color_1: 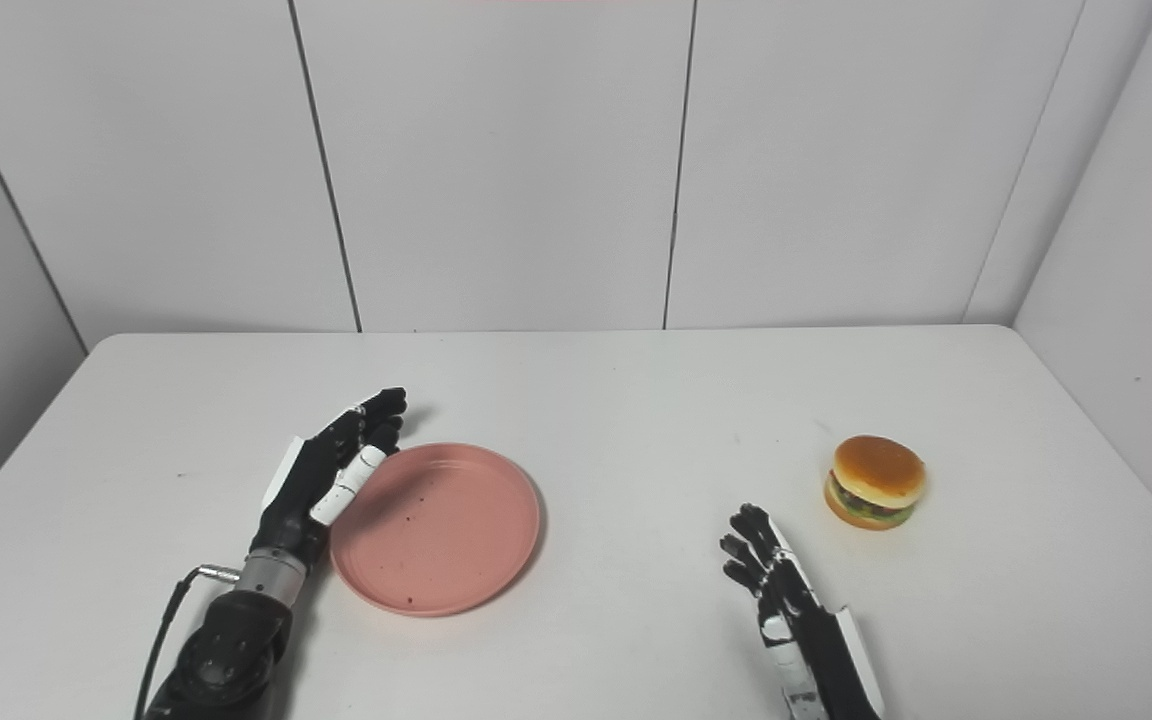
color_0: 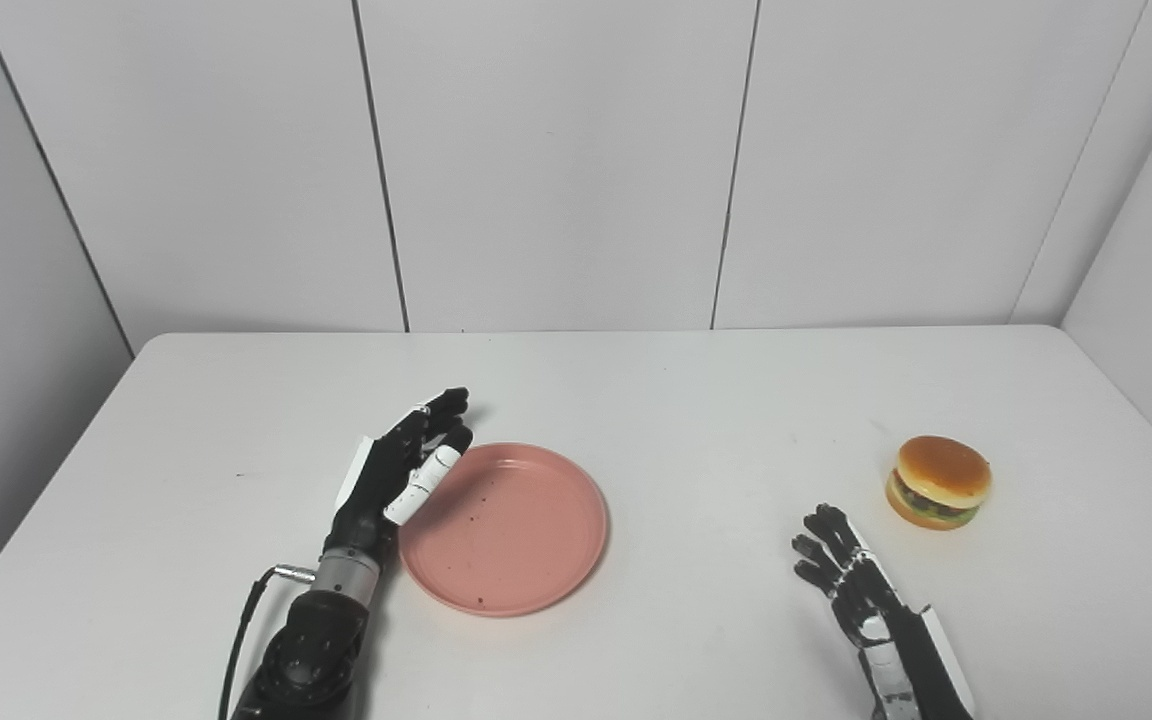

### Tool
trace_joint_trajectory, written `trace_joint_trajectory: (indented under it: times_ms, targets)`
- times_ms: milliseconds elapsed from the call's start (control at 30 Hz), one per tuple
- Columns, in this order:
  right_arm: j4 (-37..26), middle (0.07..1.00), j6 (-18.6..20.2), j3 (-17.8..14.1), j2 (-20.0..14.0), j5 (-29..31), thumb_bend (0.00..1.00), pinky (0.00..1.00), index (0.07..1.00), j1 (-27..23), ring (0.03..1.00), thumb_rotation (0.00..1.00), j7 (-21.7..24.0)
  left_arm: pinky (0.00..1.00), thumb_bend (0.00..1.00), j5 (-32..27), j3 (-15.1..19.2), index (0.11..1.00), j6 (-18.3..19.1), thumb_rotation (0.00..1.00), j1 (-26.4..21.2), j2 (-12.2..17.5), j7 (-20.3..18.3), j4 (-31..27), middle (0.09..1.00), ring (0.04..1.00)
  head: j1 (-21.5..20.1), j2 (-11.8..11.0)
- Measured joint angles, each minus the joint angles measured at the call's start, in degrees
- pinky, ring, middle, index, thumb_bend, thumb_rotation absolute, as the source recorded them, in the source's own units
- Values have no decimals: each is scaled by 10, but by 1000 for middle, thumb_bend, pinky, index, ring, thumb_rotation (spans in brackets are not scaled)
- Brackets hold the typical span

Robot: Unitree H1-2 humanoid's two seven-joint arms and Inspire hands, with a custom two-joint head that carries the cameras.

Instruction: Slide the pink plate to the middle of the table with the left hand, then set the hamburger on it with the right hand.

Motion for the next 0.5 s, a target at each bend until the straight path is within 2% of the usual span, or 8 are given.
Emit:
trace_joint_trajectory:
  times_ms: [200, 367, 500]
  targets:
    - [-5, 935, 8, 10, 9, -13, 903, 879, 937, 0, 898, 991, -10, 767, 809, 3, -3, 779, 23, 815, 13, -24, 11, -26, 843, 845, -32, 4]
    - [-11, 943, 17, 22, 13, -28, 876, 879, 941, 0, 904, 1000, -13, 787, 801, 4, -8, 779, 48, 800, 18, -34, 11, -36, 847, 856, -39, 5]
    - [-12, 943, 17, 25, 14, -31, 867, 878, 941, 0, 905, 1000, -14, 797, 813, 4, -11, 783, 54, 804, 21, -44, 11, -41, 853, 858, -44, 7]
